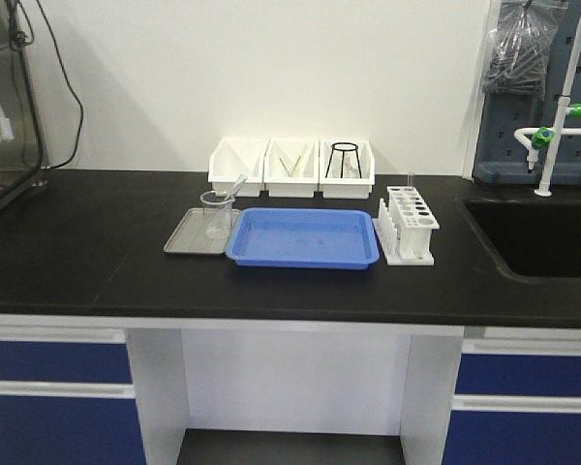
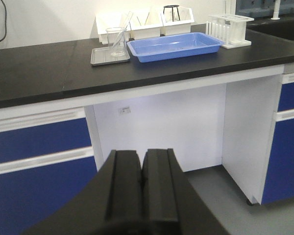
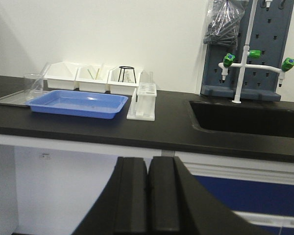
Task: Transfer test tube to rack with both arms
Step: 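Drive the base forward up to the bench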
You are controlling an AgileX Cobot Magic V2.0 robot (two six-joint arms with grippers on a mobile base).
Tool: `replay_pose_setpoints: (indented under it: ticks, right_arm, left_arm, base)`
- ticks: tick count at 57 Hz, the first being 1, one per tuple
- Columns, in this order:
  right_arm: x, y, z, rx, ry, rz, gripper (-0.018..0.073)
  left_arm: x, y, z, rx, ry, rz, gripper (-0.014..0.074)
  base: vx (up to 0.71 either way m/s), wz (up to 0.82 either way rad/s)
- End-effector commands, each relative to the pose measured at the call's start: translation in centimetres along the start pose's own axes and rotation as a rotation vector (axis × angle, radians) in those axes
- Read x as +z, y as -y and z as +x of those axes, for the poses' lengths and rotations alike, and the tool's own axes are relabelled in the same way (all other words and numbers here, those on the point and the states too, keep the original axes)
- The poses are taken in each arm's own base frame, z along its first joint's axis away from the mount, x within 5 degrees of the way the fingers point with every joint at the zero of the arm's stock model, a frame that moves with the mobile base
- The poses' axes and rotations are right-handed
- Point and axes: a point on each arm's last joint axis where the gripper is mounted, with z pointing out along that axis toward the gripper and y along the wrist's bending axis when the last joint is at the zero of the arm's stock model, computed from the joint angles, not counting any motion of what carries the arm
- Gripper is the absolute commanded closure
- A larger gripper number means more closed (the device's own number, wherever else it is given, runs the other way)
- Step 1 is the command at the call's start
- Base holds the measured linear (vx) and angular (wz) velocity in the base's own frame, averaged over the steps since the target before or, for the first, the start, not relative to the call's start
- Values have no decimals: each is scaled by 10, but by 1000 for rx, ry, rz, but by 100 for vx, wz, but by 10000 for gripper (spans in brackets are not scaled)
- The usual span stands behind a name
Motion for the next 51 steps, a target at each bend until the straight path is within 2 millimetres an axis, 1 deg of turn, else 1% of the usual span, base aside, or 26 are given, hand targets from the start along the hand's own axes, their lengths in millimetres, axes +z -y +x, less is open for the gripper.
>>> replay_pose_setpoints:
  ticks: [1, 29, 51]
  right_arm:
    - [0, 0, -2, -18, 74, 8, 569]
    - [0, 0, -2, -18, 74, 8, 569]
    - [0, 0, -2, -18, 74, 8, 569]
  left_arm:
    - [-4, -1, -18, -12, 125, -9, 601]
    - [-4, -1, -18, -12, 125, -9, 601]
    - [-4, -1, -18, -12, 125, -9, 601]
  base:
    - [43, -6]
    - [47, -8]
    - [46, 3]
